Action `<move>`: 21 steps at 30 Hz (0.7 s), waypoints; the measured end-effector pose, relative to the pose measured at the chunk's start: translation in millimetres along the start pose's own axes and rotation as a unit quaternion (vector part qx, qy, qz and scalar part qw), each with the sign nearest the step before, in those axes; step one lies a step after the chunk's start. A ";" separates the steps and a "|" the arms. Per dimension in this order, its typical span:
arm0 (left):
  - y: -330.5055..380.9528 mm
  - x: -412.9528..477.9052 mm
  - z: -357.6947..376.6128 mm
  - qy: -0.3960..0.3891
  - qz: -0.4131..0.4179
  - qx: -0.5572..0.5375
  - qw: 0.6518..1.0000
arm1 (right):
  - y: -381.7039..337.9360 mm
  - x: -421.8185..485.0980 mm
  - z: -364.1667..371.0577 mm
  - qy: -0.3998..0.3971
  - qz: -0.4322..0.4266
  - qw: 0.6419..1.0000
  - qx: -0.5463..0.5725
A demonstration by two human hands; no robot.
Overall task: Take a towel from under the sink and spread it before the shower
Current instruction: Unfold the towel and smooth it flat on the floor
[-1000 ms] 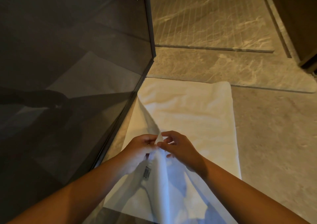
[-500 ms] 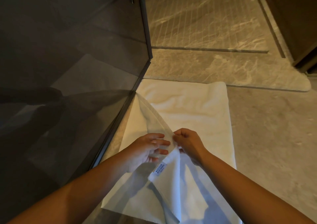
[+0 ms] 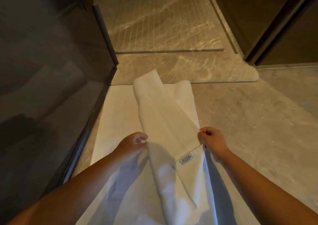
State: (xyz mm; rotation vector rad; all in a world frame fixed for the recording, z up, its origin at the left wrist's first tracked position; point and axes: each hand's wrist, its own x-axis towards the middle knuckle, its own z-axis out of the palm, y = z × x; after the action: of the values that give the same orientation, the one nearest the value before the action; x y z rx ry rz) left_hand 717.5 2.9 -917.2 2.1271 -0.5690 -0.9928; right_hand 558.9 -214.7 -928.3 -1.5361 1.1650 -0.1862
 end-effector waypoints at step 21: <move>19.5 60.6 104.9 -0.071 0.010 0.429 0.900 | 80.9 -14.6 -180.5 0.204 0.062 0.975 -0.055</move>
State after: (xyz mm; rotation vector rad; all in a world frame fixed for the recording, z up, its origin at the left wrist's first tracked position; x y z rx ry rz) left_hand 669.9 -91.9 -978.8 2.7964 -1.2835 -0.9904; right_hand 386.5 -312.6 -925.5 -1.5581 1.6134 -0.3729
